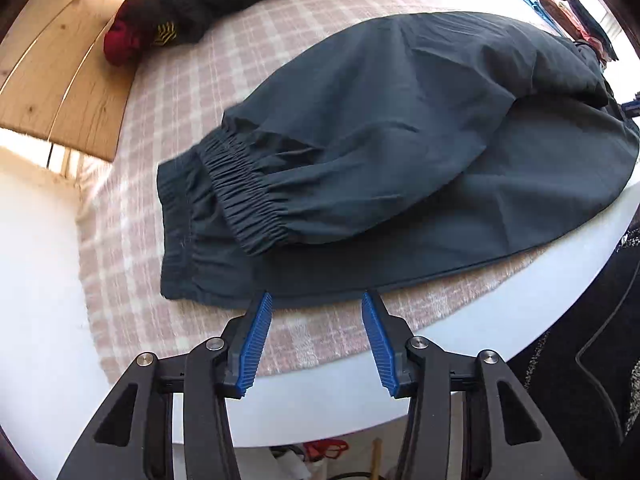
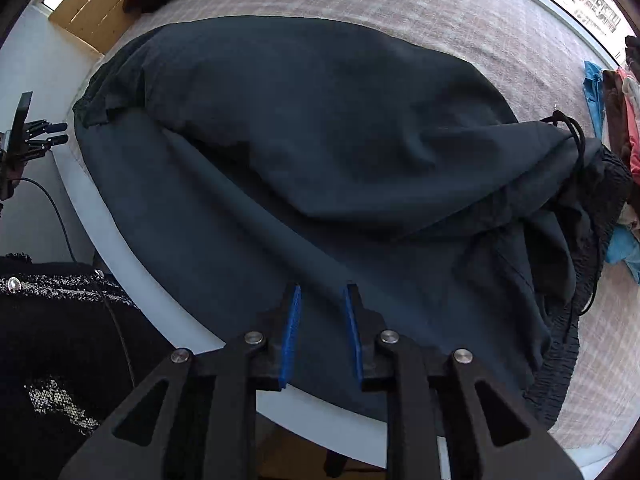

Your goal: Fold clothes

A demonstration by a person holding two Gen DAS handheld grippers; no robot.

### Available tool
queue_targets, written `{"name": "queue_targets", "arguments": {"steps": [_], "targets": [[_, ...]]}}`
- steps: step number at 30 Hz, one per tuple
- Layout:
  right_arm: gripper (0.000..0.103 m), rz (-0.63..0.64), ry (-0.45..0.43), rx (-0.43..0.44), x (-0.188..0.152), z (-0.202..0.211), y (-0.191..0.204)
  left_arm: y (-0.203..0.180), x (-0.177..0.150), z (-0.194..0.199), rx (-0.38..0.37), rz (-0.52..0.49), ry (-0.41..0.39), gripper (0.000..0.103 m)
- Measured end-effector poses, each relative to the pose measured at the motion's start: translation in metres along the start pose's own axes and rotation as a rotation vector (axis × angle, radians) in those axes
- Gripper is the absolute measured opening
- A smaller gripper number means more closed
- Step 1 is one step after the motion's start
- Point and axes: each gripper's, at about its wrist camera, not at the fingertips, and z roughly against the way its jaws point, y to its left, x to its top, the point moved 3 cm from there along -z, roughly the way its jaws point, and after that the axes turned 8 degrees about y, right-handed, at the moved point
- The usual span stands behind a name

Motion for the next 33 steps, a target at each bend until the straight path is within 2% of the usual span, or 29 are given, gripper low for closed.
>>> {"name": "queue_targets", "arguments": {"steps": [2, 5, 8, 11, 12, 14, 17, 20, 22, 24, 27, 30, 31, 33], "targets": [[0.026, -0.069, -0.042, 0.080, 0.005, 0.004, -0.005, 0.006, -0.006, 0.009, -0.029, 0.072, -0.055, 0.045], [0.040, -0.120, -0.115, 0.070, 0.013, 0.006, -0.011, 0.018, 0.009, 0.025, -0.114, 0.176, -0.162, 0.047], [0.040, -0.157, -0.159, 0.039, 0.012, -0.002, -0.016, 0.031, 0.025, 0.011, -0.097, 0.231, -0.152, 0.049], [0.040, -0.234, -0.205, 0.048, 0.008, -0.006, -0.028, 0.043, 0.036, -0.008, -0.097, 0.283, -0.123, 0.049], [0.040, -0.267, -0.225, 0.049, 0.006, -0.005, -0.032, 0.045, 0.036, -0.018, -0.110, 0.300, -0.102, 0.040], [0.040, -0.326, -0.268, 0.035, -0.001, -0.003, -0.040, 0.040, 0.038, -0.022, -0.100, 0.281, -0.104, 0.024], [0.040, -0.386, -0.330, -0.015, -0.009, 0.003, -0.049, 0.037, 0.033, -0.010, -0.090, 0.262, -0.133, 0.021], [0.040, -0.461, -0.374, 0.022, -0.012, 0.005, -0.062, 0.044, 0.023, 0.010, -0.076, 0.279, -0.172, 0.020], [0.040, -0.490, -0.370, 0.049, -0.006, -0.002, -0.067, 0.054, 0.018, 0.024, -0.085, 0.302, -0.205, 0.020], [0.040, -0.514, -0.360, 0.075, 0.002, -0.011, -0.071, 0.063, 0.023, 0.033, -0.063, 0.308, -0.223, 0.020], [0.040, -0.517, -0.334, 0.050, 0.018, -0.026, -0.069, 0.076, 0.041, 0.038, -0.046, 0.284, -0.230, 0.020], [0.040, -0.516, -0.338, 0.040, 0.033, -0.037, -0.066, 0.070, 0.046, 0.050, -0.025, 0.244, -0.228, 0.020], [0.040, -0.508, -0.355, 0.039, 0.037, -0.038, -0.064, 0.069, 0.046, 0.053, -0.023, 0.234, -0.228, 0.020], [0.007, -0.490, -0.395, 0.052, 0.041, -0.032, -0.059, 0.068, 0.046, 0.060, -0.019, 0.222, -0.232, 0.020]]}}
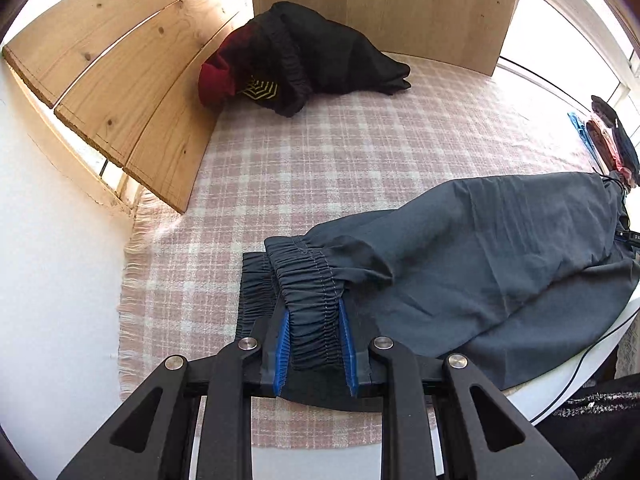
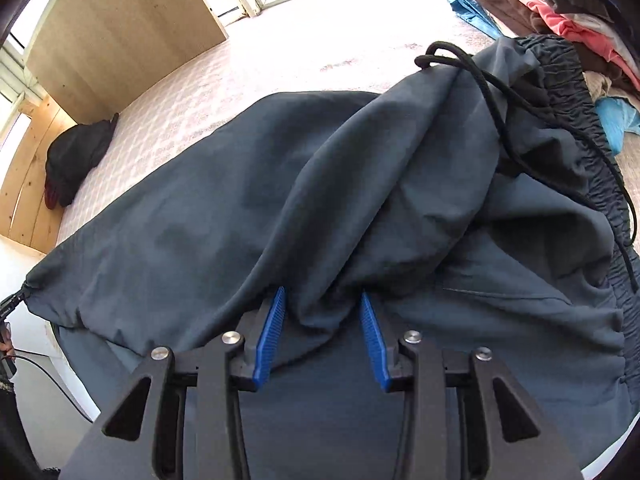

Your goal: Fold clothes

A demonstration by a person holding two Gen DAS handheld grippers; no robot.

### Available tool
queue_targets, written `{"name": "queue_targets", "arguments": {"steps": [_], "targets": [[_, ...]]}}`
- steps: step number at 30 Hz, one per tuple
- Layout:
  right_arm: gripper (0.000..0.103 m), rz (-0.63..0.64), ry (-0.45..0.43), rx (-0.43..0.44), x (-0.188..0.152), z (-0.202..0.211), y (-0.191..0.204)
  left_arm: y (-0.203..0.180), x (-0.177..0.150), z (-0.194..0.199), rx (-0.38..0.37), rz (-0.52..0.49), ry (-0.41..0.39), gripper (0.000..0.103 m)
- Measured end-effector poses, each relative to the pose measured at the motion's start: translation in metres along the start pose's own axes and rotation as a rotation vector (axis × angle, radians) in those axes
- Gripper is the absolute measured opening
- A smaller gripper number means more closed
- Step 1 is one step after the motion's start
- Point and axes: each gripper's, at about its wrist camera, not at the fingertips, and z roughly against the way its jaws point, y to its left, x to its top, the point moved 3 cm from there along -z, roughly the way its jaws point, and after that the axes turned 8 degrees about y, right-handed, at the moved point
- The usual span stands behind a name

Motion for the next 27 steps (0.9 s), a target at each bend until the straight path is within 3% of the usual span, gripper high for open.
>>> {"name": "queue_targets", "arguments": {"steps": [7, 10, 14, 17, 19, 24, 26, 27], "targets": [[0.004, 0.035, -0.191, 0.091, 0.002, 0.075, 0.023, 0.003, 0.004, 0.026, 0.005, -0.028, -0.044, 0.020], [0.004, 0.048, -0.259, 0.073, -0.001, 0.119, 0.024, 0.008, 0.010, 0.043, -0.007, -0.032, -0.078, 0.020], [0.004, 0.036, -0.283, 0.058, -0.024, 0.156, 0.021, 0.008, 0.016, 0.062, 0.015, -0.073, -0.103, 0.020], [0.004, 0.000, -0.211, 0.029, -0.055, 0.145, 0.008, 0.009, 0.009, 0.057, -0.006, -0.083, -0.087, 0.020], [0.004, -0.051, -0.115, 0.035, -0.085, 0.122, -0.009, 0.010, -0.004, 0.037, -0.012, -0.087, -0.040, 0.020], [0.006, -0.099, 0.213, -0.055, -0.147, 0.042, -0.030, 0.010, -0.055, -0.043, -0.023, -0.096, 0.170, 0.022], [0.008, -0.106, 0.245, -0.069, -0.149, 0.041, -0.030, 0.012, -0.070, -0.062, -0.030, -0.079, 0.230, 0.026], [0.008, -0.094, 0.244, -0.076, -0.145, 0.045, -0.027, 0.014, -0.071, -0.060, -0.040, -0.067, 0.219, 0.026]]}}
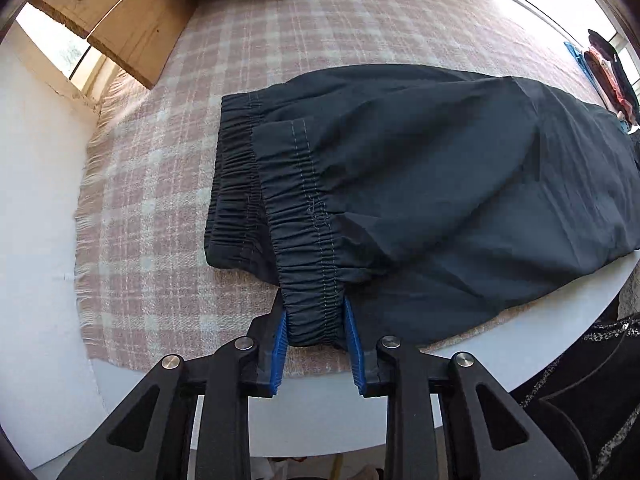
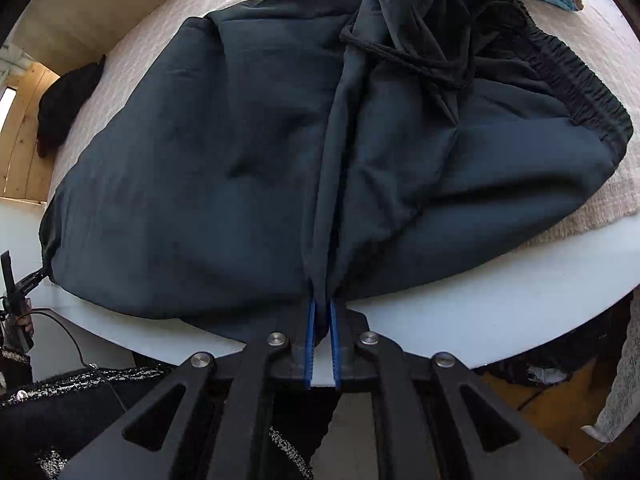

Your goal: Fold clothes

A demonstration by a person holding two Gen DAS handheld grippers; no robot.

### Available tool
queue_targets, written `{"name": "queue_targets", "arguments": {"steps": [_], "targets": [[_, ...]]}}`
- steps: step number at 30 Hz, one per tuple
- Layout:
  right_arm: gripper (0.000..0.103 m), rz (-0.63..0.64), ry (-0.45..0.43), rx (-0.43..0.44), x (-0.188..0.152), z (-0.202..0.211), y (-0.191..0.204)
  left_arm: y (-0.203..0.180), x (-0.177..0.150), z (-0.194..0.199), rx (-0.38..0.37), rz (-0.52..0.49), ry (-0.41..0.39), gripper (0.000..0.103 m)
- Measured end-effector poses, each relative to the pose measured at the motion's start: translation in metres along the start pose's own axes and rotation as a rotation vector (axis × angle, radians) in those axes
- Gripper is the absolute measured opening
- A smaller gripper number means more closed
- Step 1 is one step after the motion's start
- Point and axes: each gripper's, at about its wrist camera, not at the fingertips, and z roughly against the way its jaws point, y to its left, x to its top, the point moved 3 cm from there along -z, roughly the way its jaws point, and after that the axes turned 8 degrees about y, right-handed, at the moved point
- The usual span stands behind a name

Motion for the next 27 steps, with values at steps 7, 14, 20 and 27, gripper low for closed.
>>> {"name": "queue_targets", "arguments": {"steps": [7, 14, 20, 27], "targets": [[0.015, 0.188, -0.071, -0.090, 0.027, 0.052, 0.048, 0.012, 0.022, 0.053, 0.018, 0.001, -0.160, 0.039], [0.022, 0.236, -0.111, -0.126, 0.044, 0.074, 0.069, 0.009, 0.053, 0.030, 0.063, -0.079, -0.100, 0.044], [0.022, 0.269, -0.157, -0.101, 0.068, 0.072, 0.096, 0.003, 0.065, 0.002, 0.087, -0.104, -0.067, 0.022], [0.022, 0.383, -0.168, -0.068, 0.095, 0.049, 0.138, -0.004, 0.069, 0.045, 0.108, -0.134, -0.174, 0.005]]}}
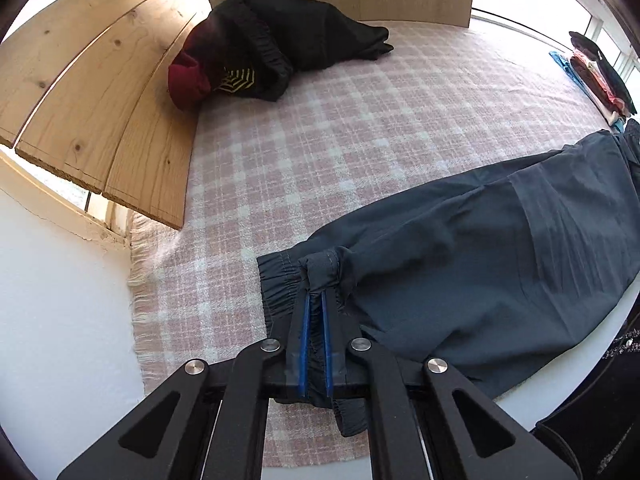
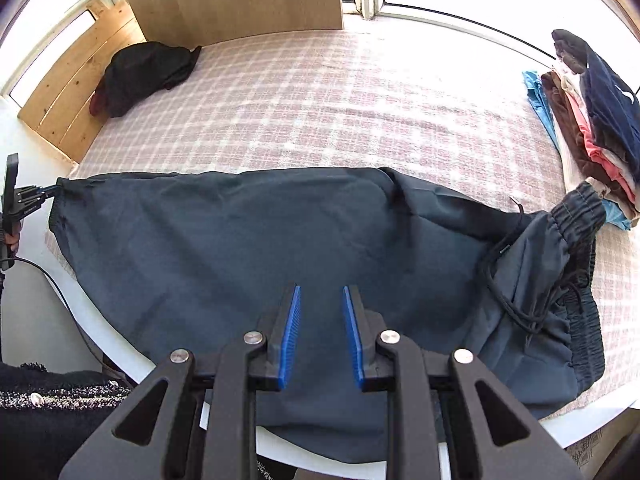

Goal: Fold clothes
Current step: 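Open both tools above the trousers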

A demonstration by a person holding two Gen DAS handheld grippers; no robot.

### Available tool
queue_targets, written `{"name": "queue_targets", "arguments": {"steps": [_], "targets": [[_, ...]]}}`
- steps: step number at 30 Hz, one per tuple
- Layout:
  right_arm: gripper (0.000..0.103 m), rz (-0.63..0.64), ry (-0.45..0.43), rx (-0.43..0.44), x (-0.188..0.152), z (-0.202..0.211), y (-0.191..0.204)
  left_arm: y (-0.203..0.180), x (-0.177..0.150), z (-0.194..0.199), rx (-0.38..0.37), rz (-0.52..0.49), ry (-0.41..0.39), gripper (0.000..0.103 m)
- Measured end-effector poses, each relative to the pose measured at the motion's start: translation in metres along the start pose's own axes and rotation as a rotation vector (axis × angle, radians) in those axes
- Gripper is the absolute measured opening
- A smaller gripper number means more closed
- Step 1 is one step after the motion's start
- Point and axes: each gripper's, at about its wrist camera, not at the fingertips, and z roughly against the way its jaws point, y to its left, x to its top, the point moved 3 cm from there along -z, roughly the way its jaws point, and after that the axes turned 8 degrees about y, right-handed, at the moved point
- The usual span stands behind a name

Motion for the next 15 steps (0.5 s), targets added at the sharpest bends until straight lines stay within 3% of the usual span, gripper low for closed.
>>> {"name": "queue_targets", "arguments": {"steps": [2, 4, 6, 7, 9, 11, 15], "targets": [[0.026, 0.013, 0.003, 0.012, 0.010, -0.010, 0.003, 0.004, 0.008, -0.001, 0.004, -0.008, -0.013, 0.005], [0.027, 0.012, 0.019, 0.002, 0.019, -0.020, 0.001, 0.011, 0.013, -0.025, -0.029, 0.009, 0.067, 0.008], [0.027, 0.015, 0.036, -0.002, 0.024, -0.025, 0.000, 0.016, 0.005, -0.041, -0.006, 0.033, 0.130, 0.017], [0.027, 0.018, 0.038, -0.003, 0.025, -0.025, 0.001, 0.018, 0.002, -0.045, 0.005, 0.040, 0.136, 0.019], [0.027, 0.022, 0.036, 0.006, 0.024, -0.022, 0.001, 0.025, 0.000, -0.036, 0.035, 0.079, 0.101, 0.045], [0.030, 0.021, 0.038, 0.001, 0.022, -0.020, 0.000, 0.030, -0.002, -0.028, 0.057, 0.101, 0.077, 0.051], [0.034, -0.007, 0.037, -0.004, 0.021, -0.021, -0.006, 0.022, 0.005, -0.037, 0.054, 0.051, 0.101, 0.060]]}}
